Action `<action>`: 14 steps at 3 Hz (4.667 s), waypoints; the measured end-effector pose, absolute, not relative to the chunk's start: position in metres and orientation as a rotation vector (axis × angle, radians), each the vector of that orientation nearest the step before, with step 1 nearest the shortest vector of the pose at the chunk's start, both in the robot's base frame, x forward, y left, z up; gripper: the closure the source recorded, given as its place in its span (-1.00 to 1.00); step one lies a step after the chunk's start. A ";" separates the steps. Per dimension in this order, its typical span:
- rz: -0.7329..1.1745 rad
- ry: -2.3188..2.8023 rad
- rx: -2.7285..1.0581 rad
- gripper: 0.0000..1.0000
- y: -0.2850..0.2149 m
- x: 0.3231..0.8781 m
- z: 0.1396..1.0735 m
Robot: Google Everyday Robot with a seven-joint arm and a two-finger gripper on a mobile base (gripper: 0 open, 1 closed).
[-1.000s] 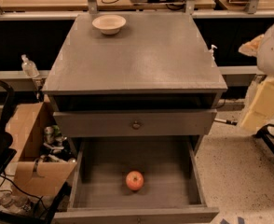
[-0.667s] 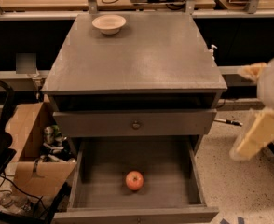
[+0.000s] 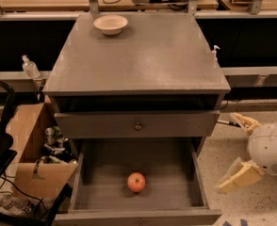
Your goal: Pick apple from middle drawer and place on counter
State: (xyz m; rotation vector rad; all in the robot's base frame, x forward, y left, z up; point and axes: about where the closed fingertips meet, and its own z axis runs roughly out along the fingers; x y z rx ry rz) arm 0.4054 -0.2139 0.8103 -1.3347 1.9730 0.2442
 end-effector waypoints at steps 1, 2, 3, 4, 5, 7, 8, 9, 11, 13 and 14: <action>0.213 1.901 -1.248 -1.00 -0.221 0.427 0.811; 0.213 1.891 -1.258 -1.00 -0.217 0.429 0.812; 0.308 1.841 -1.246 -1.00 -0.202 0.448 0.774; 0.413 1.777 -1.222 -1.00 -0.172 0.467 0.707; 0.470 1.726 -1.200 -1.00 -0.144 0.489 0.614; 0.527 1.723 -1.191 -1.00 -0.124 0.501 0.554; 0.549 1.749 -1.244 -1.00 -0.109 0.509 0.518; 0.585 1.766 -1.313 -1.00 -0.089 0.521 0.464; 0.700 1.758 -1.360 -1.00 -0.052 0.538 0.389; 0.809 1.732 -1.411 -0.62 -0.009 0.531 0.350; 0.833 1.715 -1.437 -0.15 0.004 0.529 0.354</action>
Offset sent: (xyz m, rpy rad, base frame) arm 0.0212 -0.0070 0.0010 0.0555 -0.0921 -0.0404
